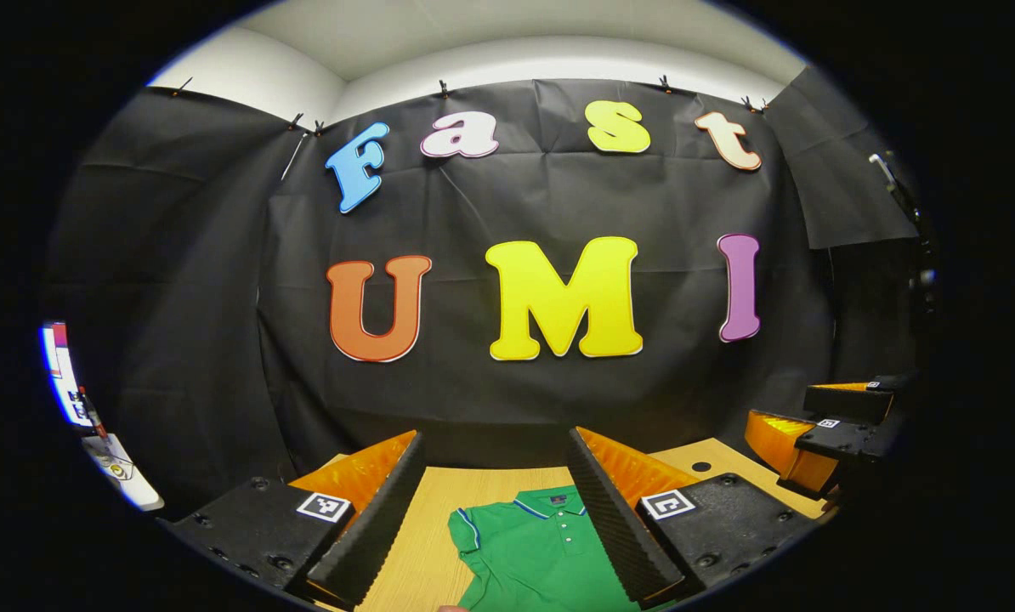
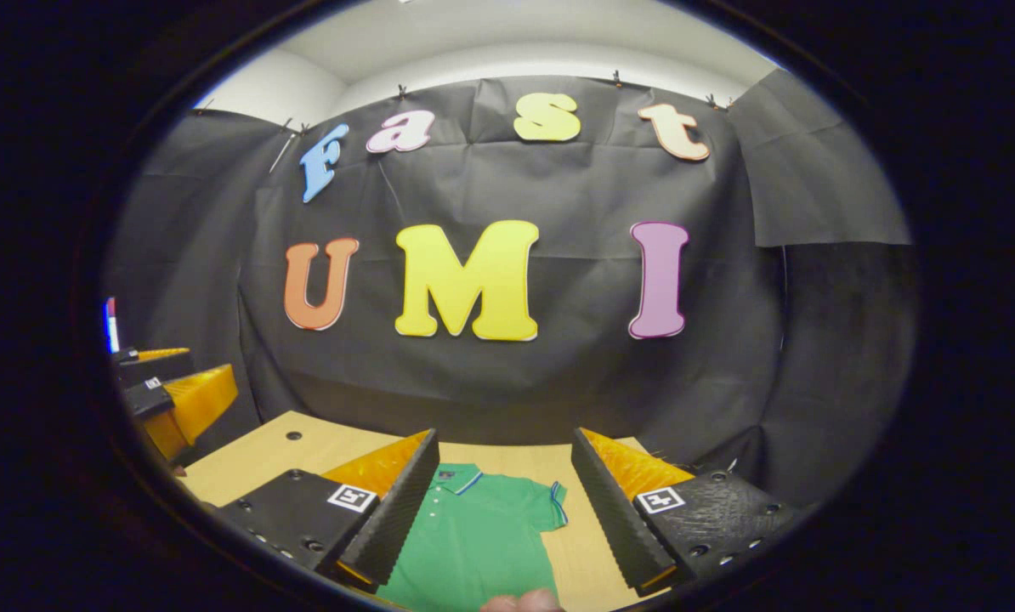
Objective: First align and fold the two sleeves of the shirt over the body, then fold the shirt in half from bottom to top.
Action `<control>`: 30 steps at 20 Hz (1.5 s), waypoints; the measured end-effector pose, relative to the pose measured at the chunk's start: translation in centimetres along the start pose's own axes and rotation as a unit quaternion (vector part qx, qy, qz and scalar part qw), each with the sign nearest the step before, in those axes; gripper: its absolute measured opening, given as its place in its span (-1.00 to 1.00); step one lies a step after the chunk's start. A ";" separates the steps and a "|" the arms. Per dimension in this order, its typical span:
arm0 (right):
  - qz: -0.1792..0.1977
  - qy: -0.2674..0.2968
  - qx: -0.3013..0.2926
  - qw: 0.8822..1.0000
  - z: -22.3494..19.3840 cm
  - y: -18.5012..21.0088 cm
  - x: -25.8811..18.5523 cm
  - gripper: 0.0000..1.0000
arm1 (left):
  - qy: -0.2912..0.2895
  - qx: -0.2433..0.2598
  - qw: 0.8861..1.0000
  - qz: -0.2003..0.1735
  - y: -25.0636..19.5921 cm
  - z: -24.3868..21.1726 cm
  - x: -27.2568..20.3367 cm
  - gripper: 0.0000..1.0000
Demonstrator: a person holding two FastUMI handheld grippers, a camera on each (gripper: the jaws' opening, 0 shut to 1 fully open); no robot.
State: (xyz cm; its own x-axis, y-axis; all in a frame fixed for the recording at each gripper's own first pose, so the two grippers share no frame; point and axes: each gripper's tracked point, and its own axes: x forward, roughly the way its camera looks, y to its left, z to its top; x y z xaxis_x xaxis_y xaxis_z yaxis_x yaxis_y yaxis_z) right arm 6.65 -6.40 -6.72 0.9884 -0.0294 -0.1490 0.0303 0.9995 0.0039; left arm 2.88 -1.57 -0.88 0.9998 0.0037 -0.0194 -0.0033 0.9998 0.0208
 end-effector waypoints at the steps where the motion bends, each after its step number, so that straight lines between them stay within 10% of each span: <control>1: 0.004 0.013 -0.001 1.000 -0.8 -0.5 0.9 0.90 | 0.003 0.001 1.000 0.003 0.0 -0.1 0.5 1.00; 24: 0.018 0.307 -0.001 0.951 -29.8 -9.6 26.5 0.94 | 0.094 0.010 0.993 0.072 -1.2 -7.7 9.0 1.00; 30: 0.022 0.343 0.025 0.939 -31.8 -9.7 26.9 0.18 | 0.107 0.015 0.992 0.072 -1.6 -8.5 8.9 1.00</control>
State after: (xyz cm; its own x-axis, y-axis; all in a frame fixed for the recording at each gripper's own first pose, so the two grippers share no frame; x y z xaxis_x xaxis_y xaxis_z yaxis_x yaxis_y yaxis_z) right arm 28.26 -16.62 -42.18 0.6610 0.0411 -0.7492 0.0164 0.9975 0.0692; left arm 11.60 -3.00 -9.64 0.9620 0.1538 -0.2256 -0.1419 0.9875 0.0681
